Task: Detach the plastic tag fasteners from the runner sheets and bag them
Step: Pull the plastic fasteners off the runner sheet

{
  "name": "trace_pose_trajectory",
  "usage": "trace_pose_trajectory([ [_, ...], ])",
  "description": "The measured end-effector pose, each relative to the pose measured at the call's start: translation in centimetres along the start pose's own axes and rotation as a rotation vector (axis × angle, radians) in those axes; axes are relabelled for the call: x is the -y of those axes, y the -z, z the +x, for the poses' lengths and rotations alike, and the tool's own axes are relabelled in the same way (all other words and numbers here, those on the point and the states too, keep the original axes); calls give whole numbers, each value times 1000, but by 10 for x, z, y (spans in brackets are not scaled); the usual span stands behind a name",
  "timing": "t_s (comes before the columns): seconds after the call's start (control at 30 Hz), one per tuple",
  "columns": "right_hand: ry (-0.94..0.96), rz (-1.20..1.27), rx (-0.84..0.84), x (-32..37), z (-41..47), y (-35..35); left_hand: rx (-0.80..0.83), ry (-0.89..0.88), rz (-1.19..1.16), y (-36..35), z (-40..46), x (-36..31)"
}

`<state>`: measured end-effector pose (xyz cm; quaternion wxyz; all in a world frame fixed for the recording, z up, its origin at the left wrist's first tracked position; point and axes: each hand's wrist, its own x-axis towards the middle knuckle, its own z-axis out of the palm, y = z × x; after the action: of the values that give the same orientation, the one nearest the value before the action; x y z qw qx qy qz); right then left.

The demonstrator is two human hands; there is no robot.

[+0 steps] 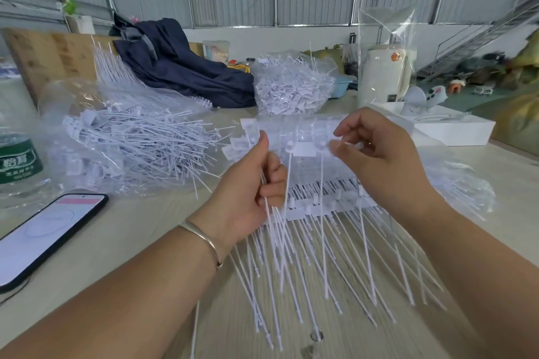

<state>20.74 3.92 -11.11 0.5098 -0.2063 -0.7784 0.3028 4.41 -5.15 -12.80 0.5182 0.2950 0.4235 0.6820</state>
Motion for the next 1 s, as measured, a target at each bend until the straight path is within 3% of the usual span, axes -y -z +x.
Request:
trace_pose_trajectory([
  [0.3, -57, 8, 88, -3, 1, 2, 4, -42, 273, 3, 0, 1],
  [0.5, -78, 141, 141, -1, 2, 3, -16, -48, 254, 5, 1, 1],
  [0.77, -195, 33, 96, -3, 5, 6, 74, -89, 120, 4, -1, -6],
  [1.0, -258, 256, 202, 0, 5, 9, 187, -70, 73, 3, -4, -8],
])
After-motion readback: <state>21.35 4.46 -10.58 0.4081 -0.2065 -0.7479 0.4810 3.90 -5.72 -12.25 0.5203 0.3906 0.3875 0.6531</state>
